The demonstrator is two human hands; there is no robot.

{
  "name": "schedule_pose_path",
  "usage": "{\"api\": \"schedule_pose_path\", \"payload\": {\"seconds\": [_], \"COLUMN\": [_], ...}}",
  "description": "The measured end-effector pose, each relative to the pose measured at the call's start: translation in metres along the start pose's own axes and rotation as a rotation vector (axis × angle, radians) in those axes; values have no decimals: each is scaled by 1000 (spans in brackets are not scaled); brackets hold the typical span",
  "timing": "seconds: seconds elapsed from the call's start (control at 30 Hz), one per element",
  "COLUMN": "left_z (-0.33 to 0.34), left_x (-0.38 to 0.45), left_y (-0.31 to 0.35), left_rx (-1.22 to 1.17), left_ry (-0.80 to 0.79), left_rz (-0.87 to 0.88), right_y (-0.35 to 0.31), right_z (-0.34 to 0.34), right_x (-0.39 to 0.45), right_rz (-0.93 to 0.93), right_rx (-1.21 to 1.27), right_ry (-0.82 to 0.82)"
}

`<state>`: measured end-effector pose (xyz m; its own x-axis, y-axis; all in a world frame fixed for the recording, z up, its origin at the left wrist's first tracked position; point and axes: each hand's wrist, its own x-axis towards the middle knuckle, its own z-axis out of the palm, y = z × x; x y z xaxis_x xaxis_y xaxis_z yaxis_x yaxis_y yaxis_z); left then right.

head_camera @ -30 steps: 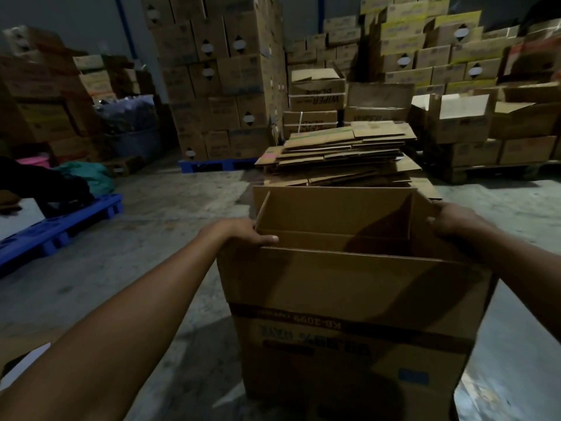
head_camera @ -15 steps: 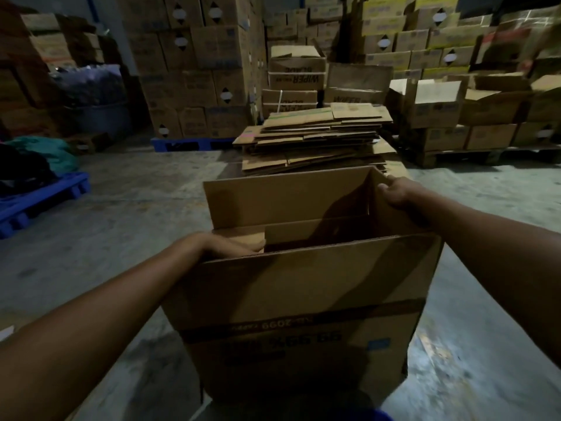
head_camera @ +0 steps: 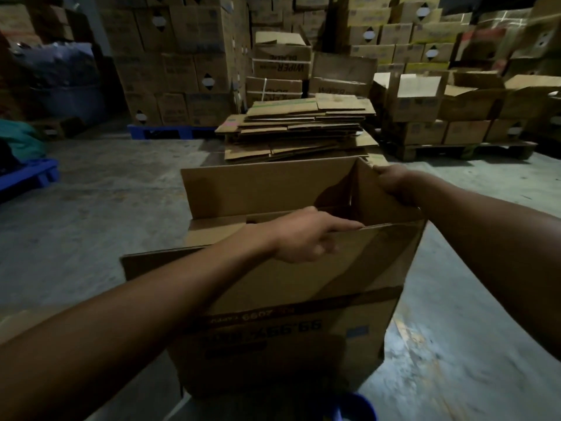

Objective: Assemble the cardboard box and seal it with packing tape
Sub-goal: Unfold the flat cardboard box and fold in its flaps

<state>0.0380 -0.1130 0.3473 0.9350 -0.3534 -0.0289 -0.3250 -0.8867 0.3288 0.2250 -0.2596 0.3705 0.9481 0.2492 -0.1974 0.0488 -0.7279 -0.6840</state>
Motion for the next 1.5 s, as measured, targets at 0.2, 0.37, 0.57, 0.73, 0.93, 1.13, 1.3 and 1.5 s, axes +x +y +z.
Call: {"api": "schedule_pose_path", "payload": {"seconds": [0.2, 0.37, 0.57, 0.73, 0.93, 1.13, 1.3, 1.5], "left_z": [29, 37, 66, 104, 75, 81, 93, 97], "left_x": [-30, -45, -48, -64, -59, -56, -55, -52], "left_y": [3, -4, -7, -33, -77, -163, -171, -176], "left_rx": [-124, -455, -312, 15, 225, 93, 61, 91], "left_ry": [-126, -328, -331, -263, 447, 196, 86, 21], "left_rz": [95, -125, -262, -232, -240, -902, -914, -926], "right_y": [-16, -27, 25, 73, 72, 63, 16, -44], "right_z": [16, 66, 134, 167, 174, 168, 134, 99], "right_x": [21, 22, -5, -6, -2, 2, 26, 75], "right_rz": [25, -26, -249, -579, -548, -516, -420, -477], "right_rx": [122, 117, -28, -502, -555, -576, -400, -462], "right_ry": [-8, -15, -176, 58, 101, 82, 41, 365]}}
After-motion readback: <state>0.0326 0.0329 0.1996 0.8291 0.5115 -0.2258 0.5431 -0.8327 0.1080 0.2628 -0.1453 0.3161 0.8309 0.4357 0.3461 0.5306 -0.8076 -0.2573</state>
